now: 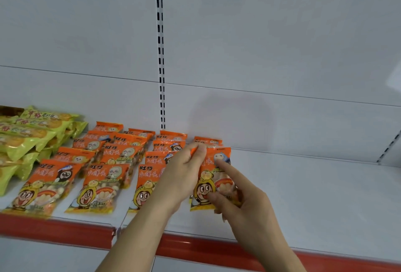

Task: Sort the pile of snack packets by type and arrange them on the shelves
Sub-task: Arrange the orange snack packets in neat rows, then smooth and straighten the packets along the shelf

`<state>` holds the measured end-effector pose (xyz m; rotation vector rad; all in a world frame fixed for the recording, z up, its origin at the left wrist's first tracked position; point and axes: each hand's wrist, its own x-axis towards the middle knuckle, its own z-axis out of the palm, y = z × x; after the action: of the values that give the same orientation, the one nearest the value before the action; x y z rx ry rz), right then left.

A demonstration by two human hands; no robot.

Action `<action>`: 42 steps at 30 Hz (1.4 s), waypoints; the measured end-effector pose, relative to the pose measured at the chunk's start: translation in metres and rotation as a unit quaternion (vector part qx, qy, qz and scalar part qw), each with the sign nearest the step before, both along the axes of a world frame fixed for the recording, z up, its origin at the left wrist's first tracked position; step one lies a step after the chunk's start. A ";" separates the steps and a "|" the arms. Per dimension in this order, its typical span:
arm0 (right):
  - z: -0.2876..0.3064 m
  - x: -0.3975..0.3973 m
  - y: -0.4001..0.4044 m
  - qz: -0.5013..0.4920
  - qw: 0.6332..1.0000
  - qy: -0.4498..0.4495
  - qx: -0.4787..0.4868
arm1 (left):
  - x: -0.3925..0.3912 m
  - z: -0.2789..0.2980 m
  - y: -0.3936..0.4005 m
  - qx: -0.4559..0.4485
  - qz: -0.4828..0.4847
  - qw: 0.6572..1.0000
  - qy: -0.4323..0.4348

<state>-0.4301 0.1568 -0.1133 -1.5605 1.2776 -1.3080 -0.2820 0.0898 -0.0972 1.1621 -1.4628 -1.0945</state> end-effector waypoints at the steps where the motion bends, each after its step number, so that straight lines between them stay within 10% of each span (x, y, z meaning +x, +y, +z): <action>1: -0.003 -0.001 0.001 0.001 1.000 0.007 -0.001 | -0.001 0.000 0.001 -0.021 0.013 0.999 -0.037; 9: -0.040 -0.005 -0.014 -0.077 0.955 0.260 -0.116 | 0.007 -0.034 0.018 -0.323 0.151 0.847 -0.394; 15: -0.036 0.002 -0.003 -0.133 0.865 0.484 -0.023 | 0.013 -0.056 0.023 -0.295 0.120 0.790 -0.525; 30: -0.022 -0.013 0.028 -0.193 0.812 0.551 0.005 | 0.009 -0.054 0.030 -0.297 0.091 0.844 -0.437; 42: 0.005 -0.142 0.132 -0.308 0.786 0.526 0.104 | -0.151 -0.032 0.086 -0.315 -0.048 0.840 -0.440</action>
<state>-0.5719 0.2890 -0.1082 -1.8183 2.6930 -0.4603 -0.4335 0.1758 -0.1288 1.1336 -2.3595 -0.0030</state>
